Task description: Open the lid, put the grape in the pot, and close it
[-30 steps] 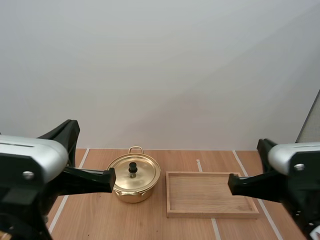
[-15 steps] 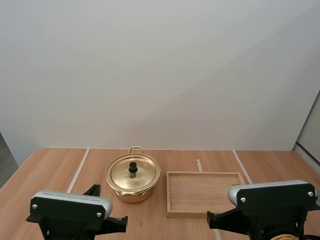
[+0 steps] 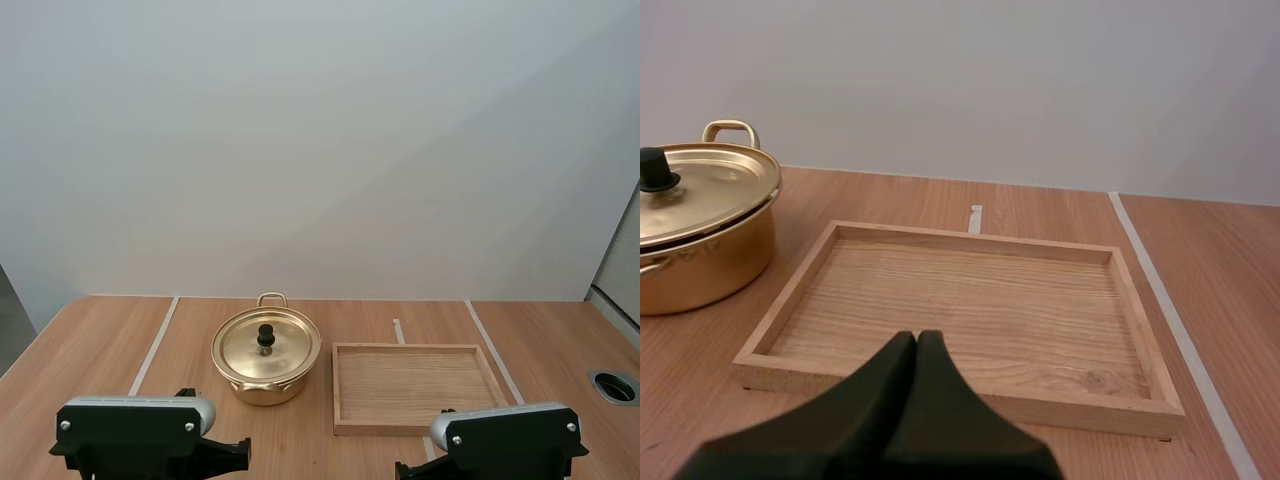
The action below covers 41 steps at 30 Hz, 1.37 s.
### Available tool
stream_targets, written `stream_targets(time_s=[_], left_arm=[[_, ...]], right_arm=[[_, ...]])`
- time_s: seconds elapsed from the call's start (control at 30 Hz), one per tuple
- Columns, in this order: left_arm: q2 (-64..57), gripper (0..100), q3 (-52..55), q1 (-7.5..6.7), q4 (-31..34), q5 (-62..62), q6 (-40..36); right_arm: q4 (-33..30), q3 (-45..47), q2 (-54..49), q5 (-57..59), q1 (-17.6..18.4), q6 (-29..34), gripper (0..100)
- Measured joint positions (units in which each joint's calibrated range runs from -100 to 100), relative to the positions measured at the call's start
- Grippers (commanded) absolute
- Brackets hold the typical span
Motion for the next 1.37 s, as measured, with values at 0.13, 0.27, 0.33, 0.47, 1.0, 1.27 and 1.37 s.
stream_targets(time_s=[0.13, 0.27, 0.33, 0.47, 1.0, 1.27, 1.37], left_arm=[[0.00, 0, 0.00, 0.00, 0.00, 0.00, 0.00], [-1.53, 0, 0.10, 0.02, 0.00, 0.00, 0.00], [-2.53, 0, 0.00, 0.02, 0.00, -0.58, 0.00], [-2.85, 0, 0.00, 0.02, 0.00, -3.46, 0.00], [-2.85, 0, 0.00, 0.02, 0.00, -4.59, 0.00], [-2.85, 0, 0.00, 0.02, 0.00, -4.59, 0.00], [-2.85, 0, 0.00, 0.02, 0.00, -4.59, 0.00]], right_arm=[[0.00, 0.00, 0.00, 0.00, 0.00, 0.00, 0], [0.10, 0.00, 0.00, 0.00, -0.06, 0.00, 0], [0.32, 0.00, 0.00, 0.00, -0.45, 0.00, 0], [0.94, 0.00, 0.00, 0.00, -2.53, 0.00, 0], [1.07, 0.00, 0.00, 0.00, -7.12, 0.00, 0], [1.07, 0.00, 0.00, 0.00, -7.12, 0.00, 0], [1.07, 0.00, 0.00, 0.00, -7.12, 0.00, 0]])
